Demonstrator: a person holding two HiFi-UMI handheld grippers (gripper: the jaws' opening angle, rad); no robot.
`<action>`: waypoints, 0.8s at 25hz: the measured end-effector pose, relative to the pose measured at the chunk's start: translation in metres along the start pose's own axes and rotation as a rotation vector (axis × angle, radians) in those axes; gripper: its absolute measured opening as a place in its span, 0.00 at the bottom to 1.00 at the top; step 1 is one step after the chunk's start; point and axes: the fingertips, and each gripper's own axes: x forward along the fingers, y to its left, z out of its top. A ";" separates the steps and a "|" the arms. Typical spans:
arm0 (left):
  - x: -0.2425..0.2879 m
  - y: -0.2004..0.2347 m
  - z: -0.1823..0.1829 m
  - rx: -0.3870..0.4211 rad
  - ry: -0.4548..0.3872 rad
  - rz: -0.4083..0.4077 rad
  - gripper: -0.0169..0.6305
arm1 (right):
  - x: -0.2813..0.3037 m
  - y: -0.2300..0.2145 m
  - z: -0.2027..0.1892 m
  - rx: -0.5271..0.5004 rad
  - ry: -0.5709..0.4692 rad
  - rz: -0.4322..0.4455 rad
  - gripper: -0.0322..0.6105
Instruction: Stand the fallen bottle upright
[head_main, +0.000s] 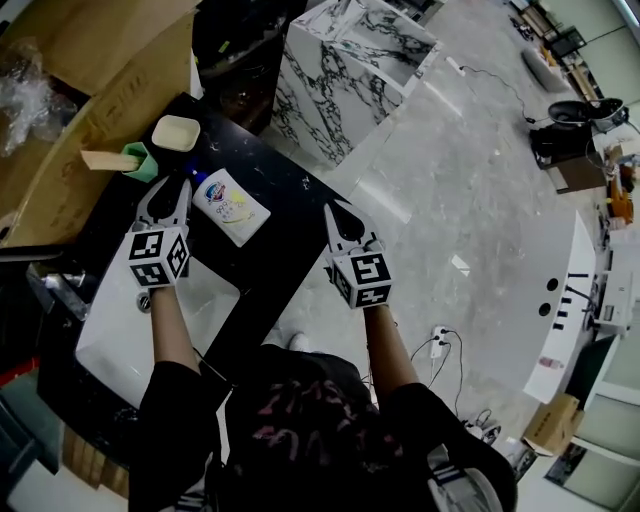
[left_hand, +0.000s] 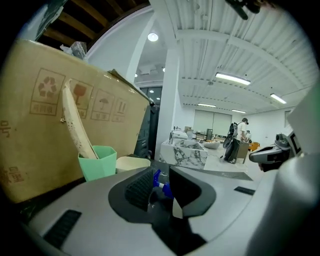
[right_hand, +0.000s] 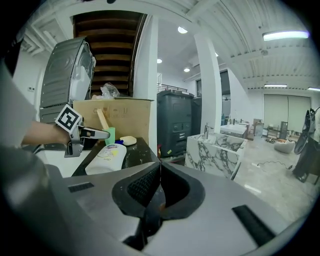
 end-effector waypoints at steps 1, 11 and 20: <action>0.005 0.002 -0.004 0.006 0.016 0.000 0.19 | -0.001 -0.002 -0.003 0.002 0.006 -0.003 0.07; 0.048 0.019 -0.022 0.036 0.118 -0.034 0.27 | -0.010 -0.019 -0.032 0.013 0.052 -0.012 0.07; 0.062 0.014 -0.022 0.066 0.156 -0.128 0.19 | 0.007 -0.021 -0.032 0.028 0.059 -0.011 0.07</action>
